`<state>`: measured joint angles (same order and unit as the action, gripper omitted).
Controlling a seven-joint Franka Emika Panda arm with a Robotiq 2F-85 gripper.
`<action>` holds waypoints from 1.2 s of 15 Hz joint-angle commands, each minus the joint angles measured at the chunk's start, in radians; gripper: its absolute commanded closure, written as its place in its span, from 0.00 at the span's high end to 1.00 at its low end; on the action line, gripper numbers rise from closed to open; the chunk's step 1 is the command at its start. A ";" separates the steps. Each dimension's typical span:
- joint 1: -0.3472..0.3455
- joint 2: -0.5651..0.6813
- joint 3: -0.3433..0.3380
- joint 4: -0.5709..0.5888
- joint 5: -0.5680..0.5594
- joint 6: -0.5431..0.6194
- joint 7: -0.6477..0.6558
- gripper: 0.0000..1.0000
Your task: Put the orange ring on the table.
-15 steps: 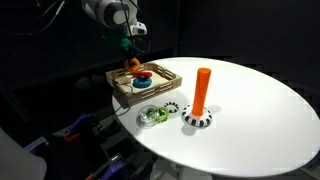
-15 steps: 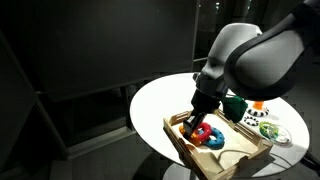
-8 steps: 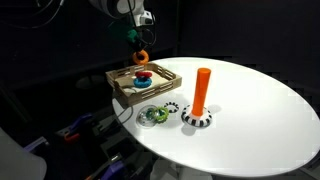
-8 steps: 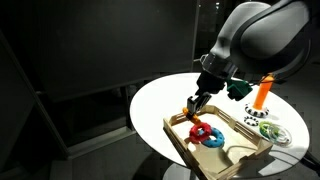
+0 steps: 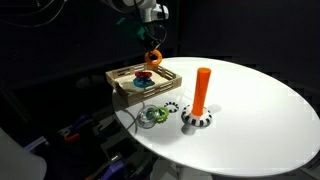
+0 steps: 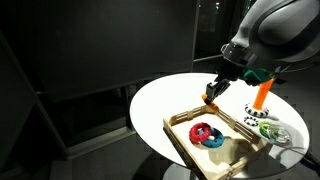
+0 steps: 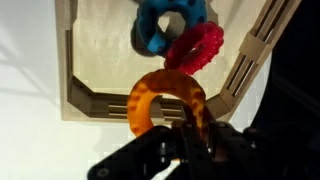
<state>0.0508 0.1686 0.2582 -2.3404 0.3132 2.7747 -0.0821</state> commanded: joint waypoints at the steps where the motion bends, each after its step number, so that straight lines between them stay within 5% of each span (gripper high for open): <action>1: -0.003 -0.098 -0.061 -0.082 -0.013 -0.029 0.016 0.05; 8: -0.010 -0.183 -0.178 -0.216 -0.143 -0.118 0.090 0.05; 18: -0.036 -0.162 -0.260 -0.264 -0.553 -0.113 0.348 0.05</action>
<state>0.0220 0.0148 0.0060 -2.5969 -0.1423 2.6505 0.1957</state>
